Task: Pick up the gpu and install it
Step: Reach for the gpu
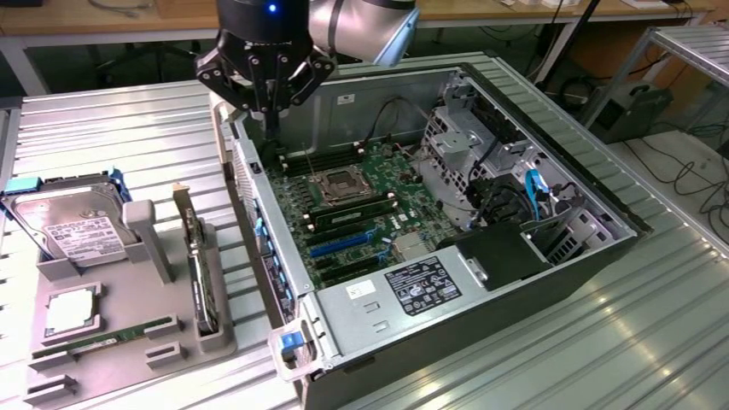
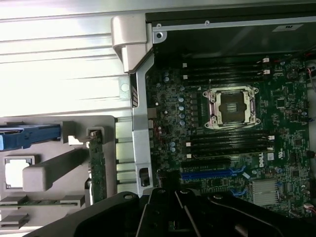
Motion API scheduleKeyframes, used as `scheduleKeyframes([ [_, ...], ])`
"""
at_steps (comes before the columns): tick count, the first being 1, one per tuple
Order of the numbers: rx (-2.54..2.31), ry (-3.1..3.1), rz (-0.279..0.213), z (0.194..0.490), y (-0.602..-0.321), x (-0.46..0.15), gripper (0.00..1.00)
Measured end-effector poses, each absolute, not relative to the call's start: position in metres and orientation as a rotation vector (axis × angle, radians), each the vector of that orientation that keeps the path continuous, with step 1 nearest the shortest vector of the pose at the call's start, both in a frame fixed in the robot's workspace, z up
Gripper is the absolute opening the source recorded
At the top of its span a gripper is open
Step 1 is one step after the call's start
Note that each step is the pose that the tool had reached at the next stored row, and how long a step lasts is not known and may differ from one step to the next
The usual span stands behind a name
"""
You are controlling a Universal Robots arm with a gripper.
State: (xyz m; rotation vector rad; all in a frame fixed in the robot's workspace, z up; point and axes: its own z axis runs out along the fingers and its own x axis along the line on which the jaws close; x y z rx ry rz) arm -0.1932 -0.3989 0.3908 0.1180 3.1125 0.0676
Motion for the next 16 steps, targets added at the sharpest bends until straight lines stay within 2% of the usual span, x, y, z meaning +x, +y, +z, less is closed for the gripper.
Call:
scheduleKeyframes([
  [16, 0.118, 3.113, 0.068, 0.3906, -0.3989, -0.1970, 0.11],
])
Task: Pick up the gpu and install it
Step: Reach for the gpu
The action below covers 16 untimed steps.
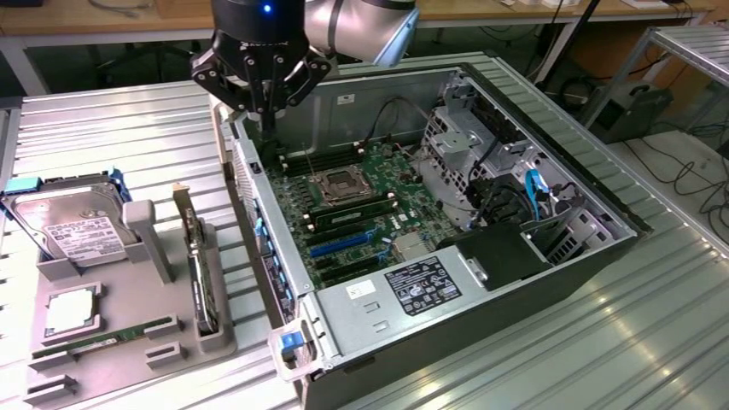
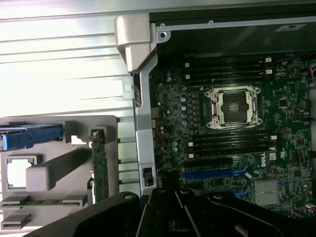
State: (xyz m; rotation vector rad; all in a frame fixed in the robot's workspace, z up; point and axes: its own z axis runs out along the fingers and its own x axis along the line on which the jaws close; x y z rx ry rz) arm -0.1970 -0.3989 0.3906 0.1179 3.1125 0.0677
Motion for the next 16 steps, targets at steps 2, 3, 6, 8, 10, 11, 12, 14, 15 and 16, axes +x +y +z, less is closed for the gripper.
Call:
scheduleKeyframes([
  [2, 0.118, 3.112, 0.068, 0.3906, -0.3989, -0.1975, 0.11],
  [3, 0.118, 3.113, 0.068, 0.3906, -0.3989, -0.1978, 0.11],
  [6, 0.118, 3.112, 0.068, 0.3906, -0.3989, -0.1985, 0.11],
  [8, 0.118, 3.112, 0.068, 0.3905, -0.3989, -0.1993, 0.11],
  [10, 0.118, 3.113, 0.068, 0.3905, -0.3989, -0.2001, 0.11],
  [11, 0.118, 3.112, 0.068, 0.3905, -0.3989, -0.2003, 0.11],
  [12, 0.118, 3.113, 0.068, 0.3905, -0.3989, -0.2005, 0.11],
  [14, 0.118, 3.112, 0.068, 0.3905, -0.3989, -0.2010, 0.11],
  [15, 0.118, 3.112, 0.068, 0.3905, -0.3989, -0.2012, 0.11],
  [16, 0.118, 3.112, 0.068, 0.3905, -0.3989, -0.2014, 0.11],
])
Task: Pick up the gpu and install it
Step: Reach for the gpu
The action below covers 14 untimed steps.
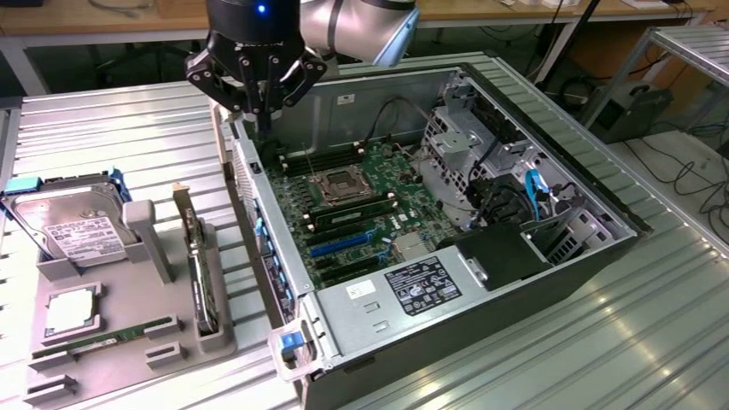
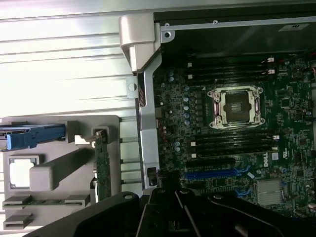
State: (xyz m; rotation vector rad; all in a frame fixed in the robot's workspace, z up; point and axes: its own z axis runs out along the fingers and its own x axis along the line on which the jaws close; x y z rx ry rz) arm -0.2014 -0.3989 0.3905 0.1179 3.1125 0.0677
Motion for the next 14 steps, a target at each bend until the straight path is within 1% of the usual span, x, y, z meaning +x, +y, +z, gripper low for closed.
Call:
scheduleKeyframes([
  [14, 0.118, 3.112, 0.068, 0.3905, -0.3989, -0.2051, 0.11],
])
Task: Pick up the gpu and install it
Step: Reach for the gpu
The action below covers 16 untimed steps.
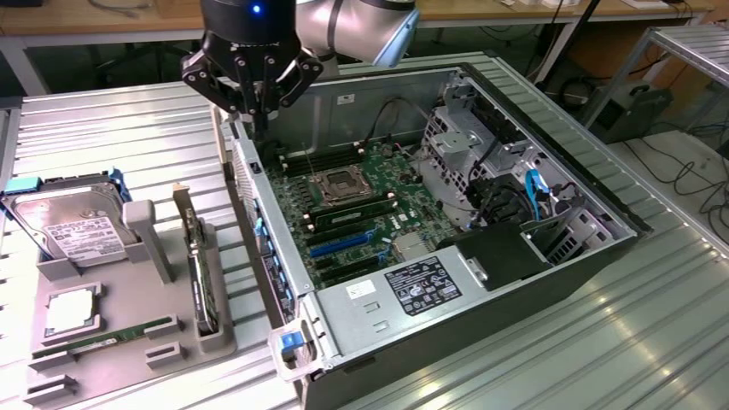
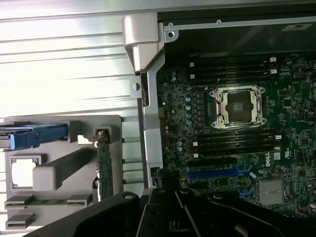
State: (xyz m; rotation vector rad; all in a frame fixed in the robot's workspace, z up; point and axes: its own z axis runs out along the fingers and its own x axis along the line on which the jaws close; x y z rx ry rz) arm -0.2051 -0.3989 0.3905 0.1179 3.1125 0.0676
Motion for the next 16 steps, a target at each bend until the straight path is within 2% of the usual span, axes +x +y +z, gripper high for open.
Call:
scheduleKeyframes([
  [16, 0.118, 3.113, 0.068, 0.3904, -0.3989, -0.2083, 0.11],
])
